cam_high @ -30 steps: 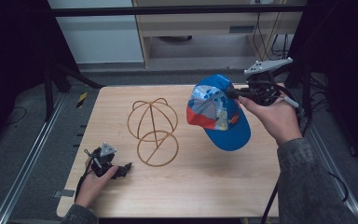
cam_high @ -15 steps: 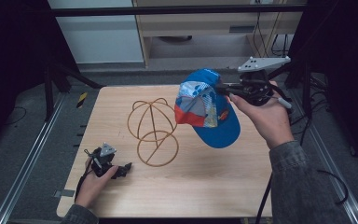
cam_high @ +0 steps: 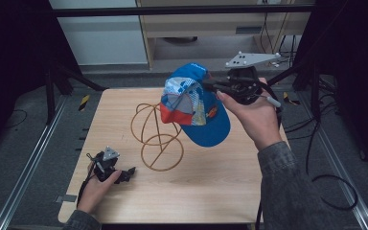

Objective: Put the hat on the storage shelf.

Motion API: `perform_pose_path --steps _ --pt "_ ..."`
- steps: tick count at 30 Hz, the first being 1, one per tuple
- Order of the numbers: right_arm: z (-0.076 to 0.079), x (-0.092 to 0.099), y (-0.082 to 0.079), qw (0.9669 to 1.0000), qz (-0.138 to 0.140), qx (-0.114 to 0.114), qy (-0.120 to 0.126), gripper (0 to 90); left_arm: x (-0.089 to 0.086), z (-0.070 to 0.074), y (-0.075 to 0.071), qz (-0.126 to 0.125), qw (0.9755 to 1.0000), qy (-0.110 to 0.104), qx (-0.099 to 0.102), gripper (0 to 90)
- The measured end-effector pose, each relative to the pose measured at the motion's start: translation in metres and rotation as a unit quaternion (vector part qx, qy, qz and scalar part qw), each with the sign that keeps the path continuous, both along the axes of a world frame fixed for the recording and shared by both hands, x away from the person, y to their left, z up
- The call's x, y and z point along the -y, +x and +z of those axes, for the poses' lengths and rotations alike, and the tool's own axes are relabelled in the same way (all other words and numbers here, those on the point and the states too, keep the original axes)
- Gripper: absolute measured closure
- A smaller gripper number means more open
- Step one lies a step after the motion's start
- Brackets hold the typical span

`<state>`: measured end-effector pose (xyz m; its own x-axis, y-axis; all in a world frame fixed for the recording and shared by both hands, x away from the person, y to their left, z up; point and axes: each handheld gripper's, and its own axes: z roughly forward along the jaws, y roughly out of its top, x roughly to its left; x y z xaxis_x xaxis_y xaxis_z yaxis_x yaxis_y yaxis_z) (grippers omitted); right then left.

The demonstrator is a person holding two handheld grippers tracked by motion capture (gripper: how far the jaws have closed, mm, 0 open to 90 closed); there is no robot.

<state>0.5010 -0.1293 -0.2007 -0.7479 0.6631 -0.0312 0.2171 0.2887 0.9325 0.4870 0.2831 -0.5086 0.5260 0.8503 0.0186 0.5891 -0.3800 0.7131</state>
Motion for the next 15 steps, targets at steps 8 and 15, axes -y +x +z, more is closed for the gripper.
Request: perform_pose_path --steps 8,15 --pt "0.006 -0.024 0.003 0.9998 0.015 0.006 0.008 90.0 0.0 0.0 0.0 -0.001 1.0 0.001 0.0 0.0" --pt "0.009 -0.049 0.007 0.9995 0.029 0.007 -0.001 90.0 0.0 0.0 0.0 -0.001 1.0 0.001 0.0 0.0"
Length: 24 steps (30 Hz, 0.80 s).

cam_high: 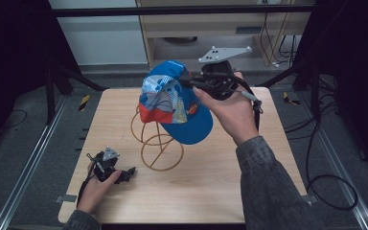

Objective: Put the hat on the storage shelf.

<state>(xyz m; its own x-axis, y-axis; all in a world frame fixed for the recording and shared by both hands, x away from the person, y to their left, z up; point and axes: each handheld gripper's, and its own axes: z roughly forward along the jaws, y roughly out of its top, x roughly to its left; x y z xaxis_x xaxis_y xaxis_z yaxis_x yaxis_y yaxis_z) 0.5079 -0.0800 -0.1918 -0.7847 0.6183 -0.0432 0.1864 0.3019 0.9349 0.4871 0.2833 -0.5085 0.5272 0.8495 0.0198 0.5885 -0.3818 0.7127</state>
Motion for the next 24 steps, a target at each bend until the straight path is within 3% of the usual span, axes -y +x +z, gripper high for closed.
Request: perform_pose_path --steps 24 --pt "-0.015 -0.046 0.017 0.9995 0.019 -0.016 -0.018 90.0 0.0 0.0 0.0 0.0 1.0 0.001 0.0 0.0"
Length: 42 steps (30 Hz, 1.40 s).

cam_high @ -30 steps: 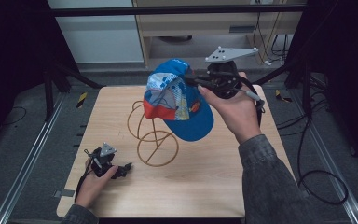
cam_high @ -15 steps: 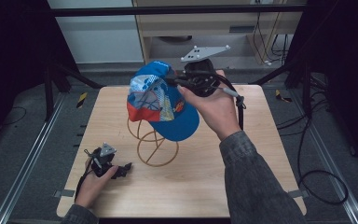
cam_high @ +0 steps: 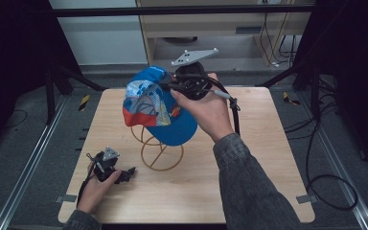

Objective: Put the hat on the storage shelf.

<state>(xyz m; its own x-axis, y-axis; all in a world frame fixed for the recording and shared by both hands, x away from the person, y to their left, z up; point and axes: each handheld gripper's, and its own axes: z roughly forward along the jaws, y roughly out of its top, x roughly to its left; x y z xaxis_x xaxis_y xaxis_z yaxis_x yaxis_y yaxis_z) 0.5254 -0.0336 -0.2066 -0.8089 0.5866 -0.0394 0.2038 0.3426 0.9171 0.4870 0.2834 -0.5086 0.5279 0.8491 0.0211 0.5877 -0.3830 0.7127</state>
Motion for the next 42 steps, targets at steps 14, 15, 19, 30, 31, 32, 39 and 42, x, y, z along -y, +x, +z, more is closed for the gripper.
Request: perform_pose_path --steps 14,15,19,30,31,32,39,42 --pt "-0.014 -0.019 0.007 0.9997 0.011 -0.017 -0.017 90.0 0.0 0.0 0.0 0.0 1.0 0.0 -0.001 0.0" --pt "-0.015 -0.02 0.007 0.9996 0.012 -0.017 -0.019 90.0 0.0 0.0 0.0 0.0 1.0 0.0 -0.001 0.0" --pt "-0.018 -0.025 0.008 0.9995 0.015 -0.021 -0.02 90.0 0.0 0.0 0.0 0.0 1.0 0.0 0.0 0.0" --pt "-0.025 -0.029 0.011 0.9989 0.016 -0.033 -0.029 90.0 0.0 0.0 0.0 0.0 1.0 0.0 0.0 0.0" --pt "-0.026 -0.03 0.012 0.9988 0.016 -0.032 -0.032 90.0 0.0 0.0 0.0 0.0 1.0 0.0 0.0 0.0" --pt "-0.026 -0.031 0.012 0.9988 0.017 -0.033 -0.033 90.0 0.0 0.0 0.0 0.0 1.0 0.0 0.0 0.0" --pt "-0.031 -0.035 0.014 0.9979 0.017 -0.043 -0.044 90.0 0.0 0.0 0.0 0.0 1.0 0.0 0.0 0.0" --pt "-0.034 -0.035 0.015 0.9979 0.015 -0.047 -0.041 90.0 0.0 0.0 0.0 0.0 1.0 0.0 0.0 0.0"
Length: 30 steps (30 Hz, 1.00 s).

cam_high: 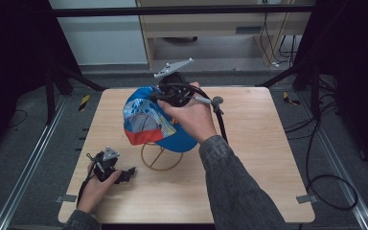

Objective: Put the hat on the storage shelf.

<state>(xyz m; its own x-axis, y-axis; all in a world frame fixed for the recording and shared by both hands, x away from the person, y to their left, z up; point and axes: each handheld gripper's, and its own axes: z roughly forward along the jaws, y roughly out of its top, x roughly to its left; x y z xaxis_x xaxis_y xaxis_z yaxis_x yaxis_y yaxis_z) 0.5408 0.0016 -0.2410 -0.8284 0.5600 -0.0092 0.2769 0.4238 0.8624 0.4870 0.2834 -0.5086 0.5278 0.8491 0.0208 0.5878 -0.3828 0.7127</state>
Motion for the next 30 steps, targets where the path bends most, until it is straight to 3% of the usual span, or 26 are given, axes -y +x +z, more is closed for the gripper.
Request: perform_pose_path --steps 8,30 --pt "-0.009 0.001 0.004 0.9999 -0.005 -0.012 -0.004 90.0 0.0 0.0 0.0 0.0 1.0 0.0 0.0 0.0" --pt "-0.012 0.001 0.005 0.9997 -0.006 -0.018 -0.015 90.0 0.0 0.0 0.0 -0.001 1.0 0.001 0.0 0.0"
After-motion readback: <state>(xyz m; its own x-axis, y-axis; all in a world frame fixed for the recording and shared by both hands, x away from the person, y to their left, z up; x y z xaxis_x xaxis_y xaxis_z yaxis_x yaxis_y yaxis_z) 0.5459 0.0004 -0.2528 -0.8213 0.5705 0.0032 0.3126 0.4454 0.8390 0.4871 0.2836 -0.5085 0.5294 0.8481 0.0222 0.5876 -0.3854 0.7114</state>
